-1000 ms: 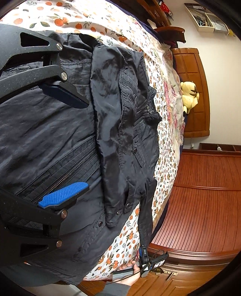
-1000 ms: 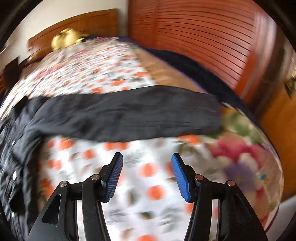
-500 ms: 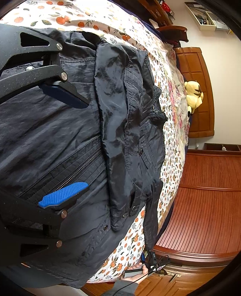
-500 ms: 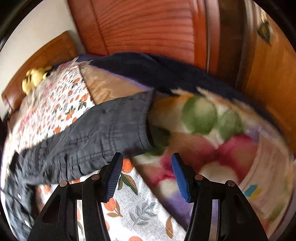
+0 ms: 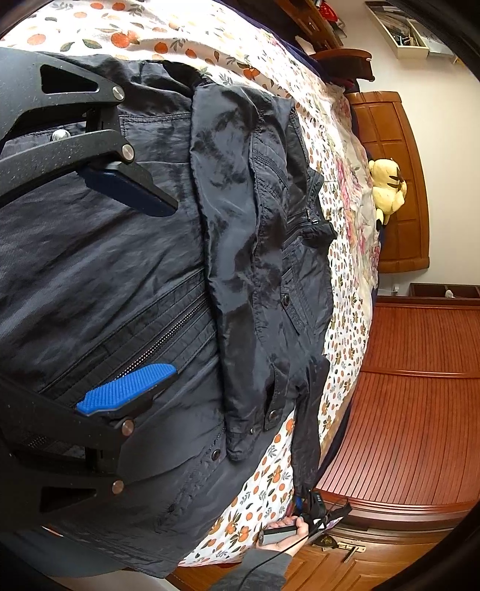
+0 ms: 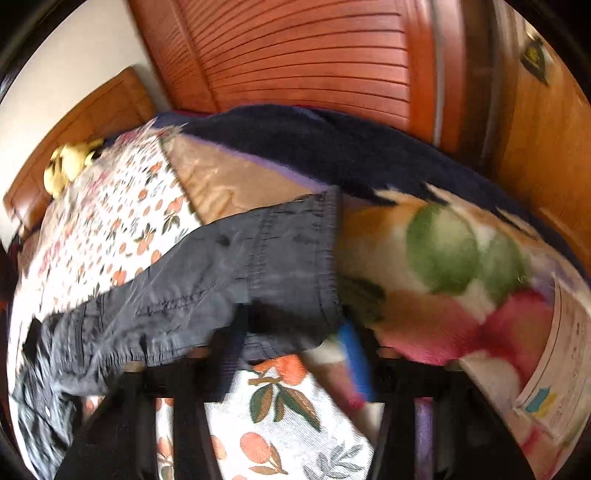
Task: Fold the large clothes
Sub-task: 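Grasp the cuff of the other sleeve with the right tool, then lift the sleeve and lay it across the folded jacket, opening the right tool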
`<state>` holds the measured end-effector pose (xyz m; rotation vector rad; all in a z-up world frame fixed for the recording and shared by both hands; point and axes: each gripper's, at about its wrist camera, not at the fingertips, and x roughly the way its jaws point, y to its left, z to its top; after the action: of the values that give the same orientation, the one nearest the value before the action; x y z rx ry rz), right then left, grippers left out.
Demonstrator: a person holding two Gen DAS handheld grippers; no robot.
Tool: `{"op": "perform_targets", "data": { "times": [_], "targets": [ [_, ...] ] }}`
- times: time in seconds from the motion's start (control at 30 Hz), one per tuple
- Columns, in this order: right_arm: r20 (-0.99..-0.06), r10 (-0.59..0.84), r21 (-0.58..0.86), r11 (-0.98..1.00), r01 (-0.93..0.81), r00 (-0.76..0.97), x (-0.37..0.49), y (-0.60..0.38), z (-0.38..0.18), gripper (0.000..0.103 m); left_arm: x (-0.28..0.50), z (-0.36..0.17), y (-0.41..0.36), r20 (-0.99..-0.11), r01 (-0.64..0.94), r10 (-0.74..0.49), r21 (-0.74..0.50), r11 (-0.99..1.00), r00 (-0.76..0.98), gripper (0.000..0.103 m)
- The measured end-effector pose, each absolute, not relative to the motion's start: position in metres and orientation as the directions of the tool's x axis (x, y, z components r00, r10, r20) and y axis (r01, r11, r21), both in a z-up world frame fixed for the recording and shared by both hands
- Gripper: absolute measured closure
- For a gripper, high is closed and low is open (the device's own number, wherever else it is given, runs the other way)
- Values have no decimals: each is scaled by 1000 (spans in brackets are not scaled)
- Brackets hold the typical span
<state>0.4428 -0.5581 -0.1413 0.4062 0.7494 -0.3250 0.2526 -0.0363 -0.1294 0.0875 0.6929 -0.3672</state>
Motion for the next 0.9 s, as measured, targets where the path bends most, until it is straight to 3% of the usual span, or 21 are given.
{"op": "perform_targets", "data": {
  "times": [0.1,0.3,0.63,0.9],
  "targets": [
    [-700,-158,168,911,376,697,447,-536,-128,87,253,-129,-36,-639,361,-305,-46,931,706,21],
    [-595,-112,100,972,211,796,438,-465,-62,90,248,-123,-35,-625,367,-311,-41,929,717,21],
    [-442,135,22,990,-140,887,393,-301,36,91,237,-108,-12,-589,341,-303,-50,939,749,21],
    [-374,329,-15,933,-360,867,352,-191,65,91,227,-96,17,-556,299,-280,-59,953,783,21]
  ]
}}
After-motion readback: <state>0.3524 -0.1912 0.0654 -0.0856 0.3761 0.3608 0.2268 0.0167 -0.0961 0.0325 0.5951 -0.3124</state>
